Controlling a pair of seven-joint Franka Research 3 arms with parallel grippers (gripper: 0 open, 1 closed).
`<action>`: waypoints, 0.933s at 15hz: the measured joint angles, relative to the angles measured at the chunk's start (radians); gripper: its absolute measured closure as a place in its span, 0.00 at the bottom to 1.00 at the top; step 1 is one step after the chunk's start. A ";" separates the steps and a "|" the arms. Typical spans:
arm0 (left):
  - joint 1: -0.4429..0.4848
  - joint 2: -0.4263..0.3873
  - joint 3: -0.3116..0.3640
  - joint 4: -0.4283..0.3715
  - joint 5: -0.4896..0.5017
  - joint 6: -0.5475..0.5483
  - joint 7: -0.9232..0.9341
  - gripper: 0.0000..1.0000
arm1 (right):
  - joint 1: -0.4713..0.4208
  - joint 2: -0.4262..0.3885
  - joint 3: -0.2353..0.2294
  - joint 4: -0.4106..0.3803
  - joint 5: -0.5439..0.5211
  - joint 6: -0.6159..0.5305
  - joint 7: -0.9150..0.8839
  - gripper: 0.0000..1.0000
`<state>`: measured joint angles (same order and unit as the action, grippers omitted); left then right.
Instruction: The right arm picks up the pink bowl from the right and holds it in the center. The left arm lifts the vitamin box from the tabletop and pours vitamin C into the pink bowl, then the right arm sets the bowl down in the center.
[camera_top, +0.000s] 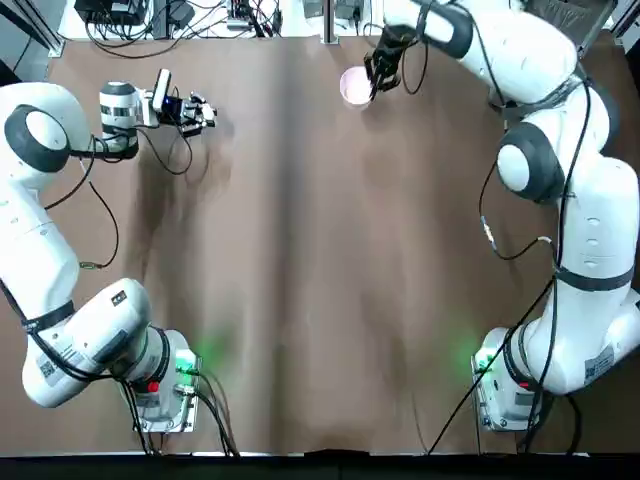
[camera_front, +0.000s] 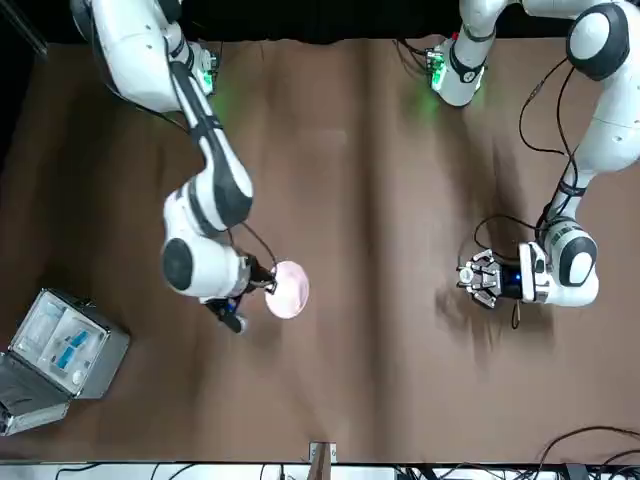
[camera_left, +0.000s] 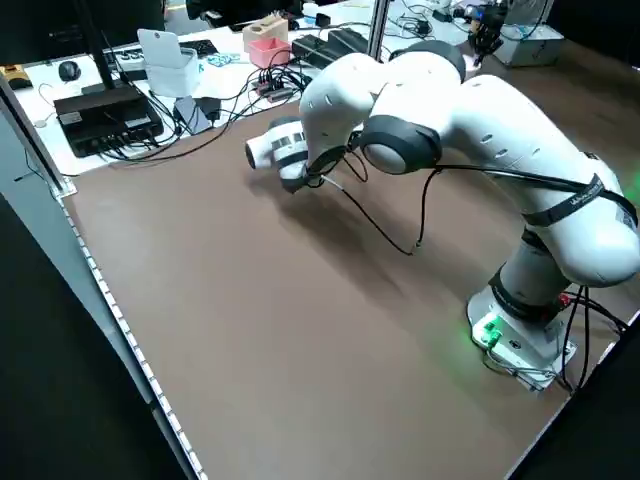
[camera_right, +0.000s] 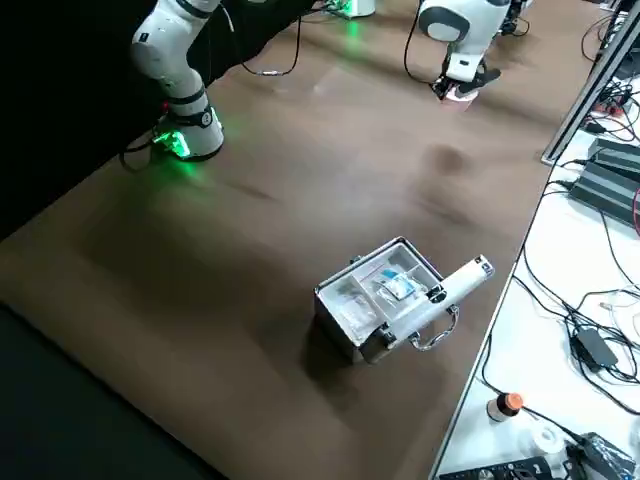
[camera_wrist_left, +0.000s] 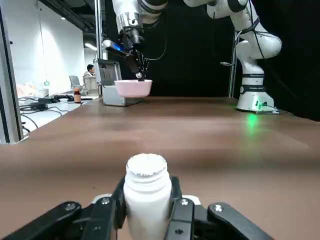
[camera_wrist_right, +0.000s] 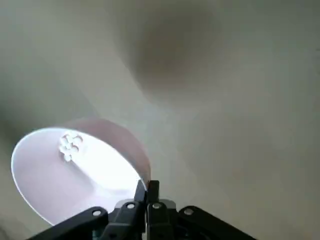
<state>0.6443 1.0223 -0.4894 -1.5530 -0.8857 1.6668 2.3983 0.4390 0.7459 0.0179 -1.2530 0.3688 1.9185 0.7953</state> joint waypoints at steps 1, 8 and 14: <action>-0.001 0.012 0.009 0.002 0.001 0.001 0.017 0.64 | 0.015 0.012 0.001 -0.009 0.000 0.005 -0.015 0.98; -0.067 0.047 0.110 0.044 0.035 0.057 0.064 0.64 | 0.141 0.127 0.004 -0.028 0.000 0.132 -0.021 0.98; -0.078 0.048 0.126 0.051 0.039 0.083 0.064 0.64 | 0.139 0.134 0.001 -0.026 0.009 0.133 -0.021 0.98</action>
<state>0.5659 1.0700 -0.3638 -1.5023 -0.8467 1.7500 2.4628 0.5781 0.8796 0.0192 -1.2790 0.3774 2.0512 0.7739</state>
